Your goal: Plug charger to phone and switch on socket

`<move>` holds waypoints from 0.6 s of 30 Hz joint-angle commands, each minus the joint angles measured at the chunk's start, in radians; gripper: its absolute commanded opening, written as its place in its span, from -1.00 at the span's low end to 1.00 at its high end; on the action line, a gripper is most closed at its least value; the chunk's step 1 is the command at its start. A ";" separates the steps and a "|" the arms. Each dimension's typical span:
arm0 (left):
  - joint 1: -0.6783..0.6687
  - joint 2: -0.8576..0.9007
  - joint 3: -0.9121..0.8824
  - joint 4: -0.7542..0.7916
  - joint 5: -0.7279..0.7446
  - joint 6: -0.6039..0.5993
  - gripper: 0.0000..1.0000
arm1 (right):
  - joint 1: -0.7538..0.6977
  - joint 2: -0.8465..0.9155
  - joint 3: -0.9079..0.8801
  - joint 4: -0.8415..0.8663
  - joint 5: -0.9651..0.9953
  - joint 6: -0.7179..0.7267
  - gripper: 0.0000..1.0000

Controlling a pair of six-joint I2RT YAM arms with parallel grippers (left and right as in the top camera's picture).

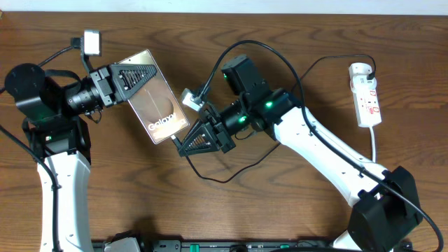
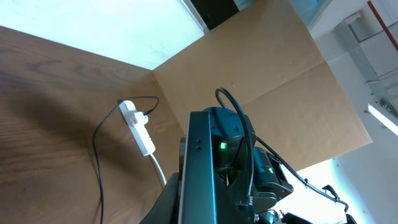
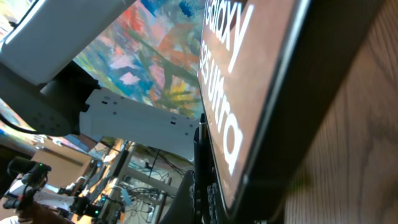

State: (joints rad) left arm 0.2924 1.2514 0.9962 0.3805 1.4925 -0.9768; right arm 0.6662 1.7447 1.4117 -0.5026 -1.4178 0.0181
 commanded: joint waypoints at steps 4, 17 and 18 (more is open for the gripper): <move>-0.002 -0.006 0.005 0.011 0.013 -0.026 -0.84 | -0.006 0.008 -0.003 0.015 -0.059 -0.017 -0.98; -0.001 -0.006 0.005 0.011 -0.046 -0.062 -0.85 | -0.006 0.008 -0.019 0.016 -0.143 -0.121 -0.98; -0.001 -0.006 0.005 0.012 -0.046 -0.062 -0.85 | -0.006 0.008 -0.019 0.016 -0.143 -0.121 -0.98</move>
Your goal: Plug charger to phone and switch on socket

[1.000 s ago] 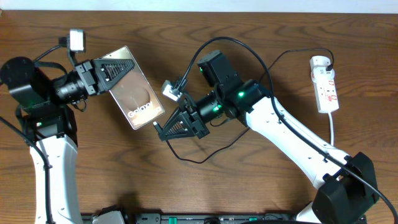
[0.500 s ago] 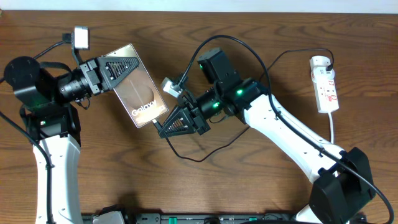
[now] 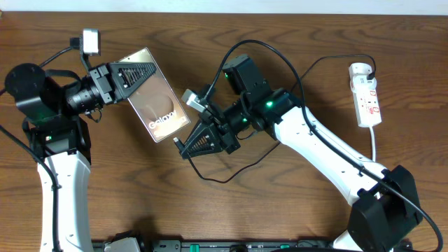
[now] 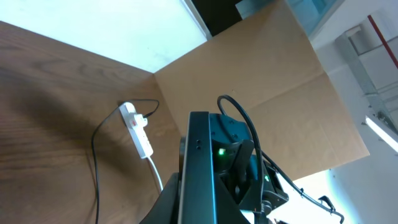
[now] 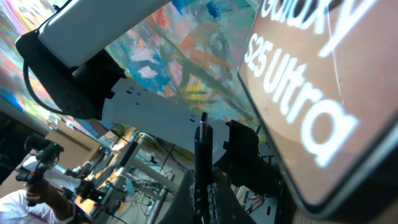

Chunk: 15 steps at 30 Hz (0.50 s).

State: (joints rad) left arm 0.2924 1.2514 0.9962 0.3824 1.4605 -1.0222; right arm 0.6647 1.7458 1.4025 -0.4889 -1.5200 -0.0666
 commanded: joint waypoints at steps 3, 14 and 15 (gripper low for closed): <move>-0.001 -0.006 0.005 0.010 -0.018 -0.030 -0.85 | -0.003 0.008 -0.011 -0.001 -0.033 -0.036 -0.97; -0.002 -0.006 0.005 0.147 0.017 -0.136 -0.85 | -0.018 0.008 -0.024 0.000 -0.005 -0.035 -0.98; -0.002 -0.006 0.005 0.147 0.022 -0.136 -0.86 | -0.020 0.008 -0.024 0.000 -0.005 -0.035 -0.98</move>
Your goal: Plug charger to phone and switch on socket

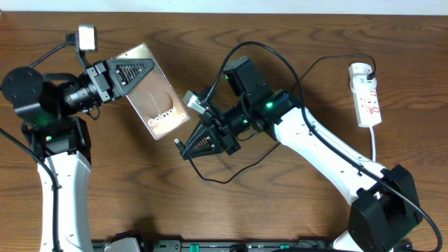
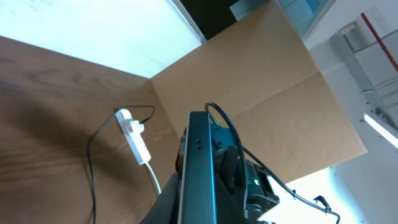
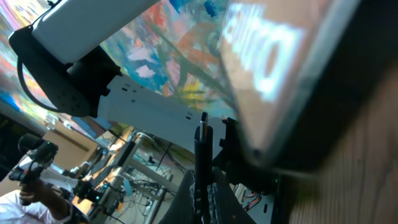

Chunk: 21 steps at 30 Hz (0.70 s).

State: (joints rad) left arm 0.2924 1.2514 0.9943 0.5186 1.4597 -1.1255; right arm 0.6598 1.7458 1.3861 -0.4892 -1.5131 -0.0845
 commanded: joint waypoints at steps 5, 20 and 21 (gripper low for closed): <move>-0.002 -0.006 0.006 0.011 0.033 -0.032 -0.85 | -0.018 0.008 -0.007 0.005 -0.012 -0.017 -0.98; -0.009 -0.006 0.006 0.010 0.018 -0.032 -0.85 | -0.017 0.008 -0.007 0.036 -0.004 0.013 -0.98; -0.012 -0.006 0.006 0.010 0.016 -0.032 -0.85 | -0.017 0.008 -0.007 0.037 -0.004 0.013 -0.98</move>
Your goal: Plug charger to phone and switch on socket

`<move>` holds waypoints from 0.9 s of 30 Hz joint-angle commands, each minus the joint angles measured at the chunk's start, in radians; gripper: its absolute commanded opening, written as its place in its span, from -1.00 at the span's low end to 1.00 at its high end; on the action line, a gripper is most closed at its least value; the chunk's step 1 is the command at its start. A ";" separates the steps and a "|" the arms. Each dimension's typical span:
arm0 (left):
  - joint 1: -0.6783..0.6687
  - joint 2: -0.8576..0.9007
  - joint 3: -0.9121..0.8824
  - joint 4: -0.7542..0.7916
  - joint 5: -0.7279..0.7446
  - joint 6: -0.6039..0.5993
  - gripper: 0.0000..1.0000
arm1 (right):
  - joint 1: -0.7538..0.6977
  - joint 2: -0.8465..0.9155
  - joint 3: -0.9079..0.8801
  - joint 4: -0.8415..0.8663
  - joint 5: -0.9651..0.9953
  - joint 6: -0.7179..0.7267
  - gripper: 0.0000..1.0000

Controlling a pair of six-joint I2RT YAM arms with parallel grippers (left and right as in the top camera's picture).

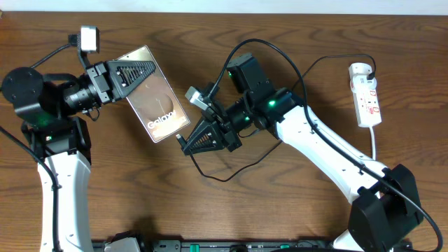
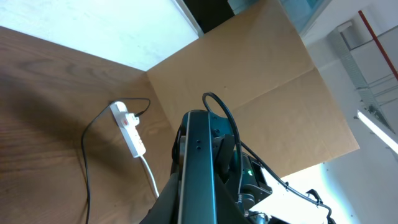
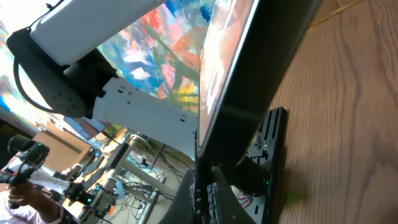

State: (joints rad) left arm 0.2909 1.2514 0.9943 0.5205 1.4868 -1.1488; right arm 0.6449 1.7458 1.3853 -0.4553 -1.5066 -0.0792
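Observation:
My left gripper (image 1: 131,74) is shut on the top end of a Galaxy phone (image 1: 157,99), holding it tilted above the table. In the left wrist view the phone (image 2: 199,155) shows edge-on as a dark slab between the fingers. My right gripper (image 1: 186,141) is shut on the black charger plug (image 3: 199,177), just below the phone's lower right corner. In the right wrist view the plug's tip meets the phone's bottom edge (image 3: 239,118); whether it sits in the port cannot be told. The white socket strip (image 1: 367,94) lies at the far right.
The black charger cable (image 1: 217,178) loops on the wooden table (image 1: 140,203) under the right arm and runs toward the strip. The strip's white lead (image 1: 374,150) trails toward the right arm's base. The strip (image 2: 127,129) also shows in the left wrist view.
My right gripper has shifted slightly up and right toward the phone's lower end. In the right wrist view the plug tip, then clear of the phone, now lies against its bottom edge.
The right gripper first held the plug close beside the phone's lower edge. Then it stood a little farther down and left, plug apart from the phone. The left gripper kept hold, shifting the phone slightly. Now the plug tip touches the bottom edge.

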 commanded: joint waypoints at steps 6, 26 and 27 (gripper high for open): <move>-0.039 -0.006 0.005 0.008 -0.037 0.026 -0.85 | -0.002 0.008 -0.006 0.003 -0.011 0.008 -0.98; -0.040 -0.004 0.005 0.008 -0.017 0.055 -0.85 | -0.002 0.008 -0.006 0.002 0.011 0.016 -0.98; -0.040 -0.004 0.005 0.008 -0.017 0.055 -0.85 | -0.002 0.008 -0.006 0.002 0.011 0.016 -0.98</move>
State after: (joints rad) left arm 0.2523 1.2514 0.9943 0.5205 1.4609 -1.1004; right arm 0.6445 1.7458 1.3853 -0.4541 -1.4963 -0.0692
